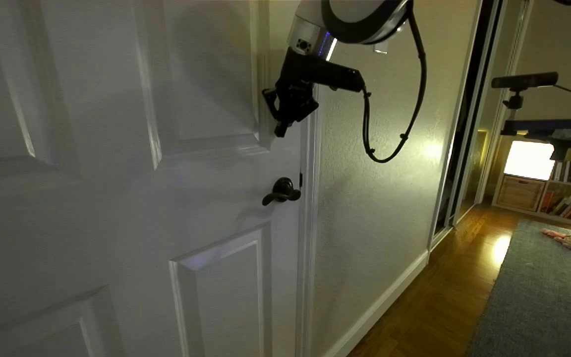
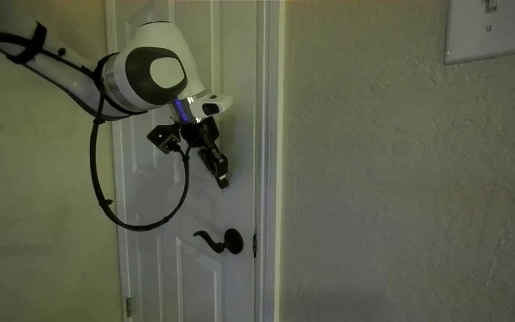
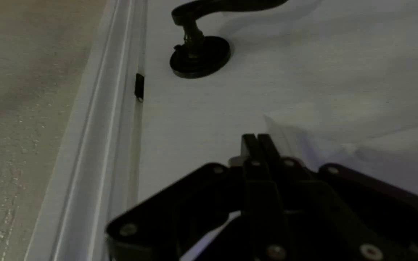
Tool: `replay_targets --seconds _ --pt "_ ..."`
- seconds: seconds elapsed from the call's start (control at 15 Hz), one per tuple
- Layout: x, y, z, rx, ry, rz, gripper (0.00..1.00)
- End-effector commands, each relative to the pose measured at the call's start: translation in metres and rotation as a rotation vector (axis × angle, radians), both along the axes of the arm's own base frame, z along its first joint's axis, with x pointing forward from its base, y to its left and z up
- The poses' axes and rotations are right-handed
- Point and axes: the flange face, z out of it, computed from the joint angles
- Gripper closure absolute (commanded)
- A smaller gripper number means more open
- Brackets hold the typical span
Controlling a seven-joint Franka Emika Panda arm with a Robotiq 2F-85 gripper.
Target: Close the door
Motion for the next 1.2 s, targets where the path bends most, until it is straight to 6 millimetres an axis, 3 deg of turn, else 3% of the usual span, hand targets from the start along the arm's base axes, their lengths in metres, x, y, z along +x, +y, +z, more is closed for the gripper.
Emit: replay_targets --seconds 0.0,0.4,0.6,0.67,0.8,1.13 --pt "0.017 0.005 0.005 -0.004 -0.004 0.022 0.95" --pt "0.018 0.005 0.005 -0.018 0.050 0.041 0.95" --pt "-0.010 0.008 0.000 0.020 0.195 0.116 0.97" --pt "-0.018 0.009 -0.002 0.028 0.241 0.129 0.72" --pt "-0.038 0.010 -0.002 0.041 0.323 0.146 0.68" --pt "-0.107 0.004 0.013 0.047 0.505 0.156 0.36"
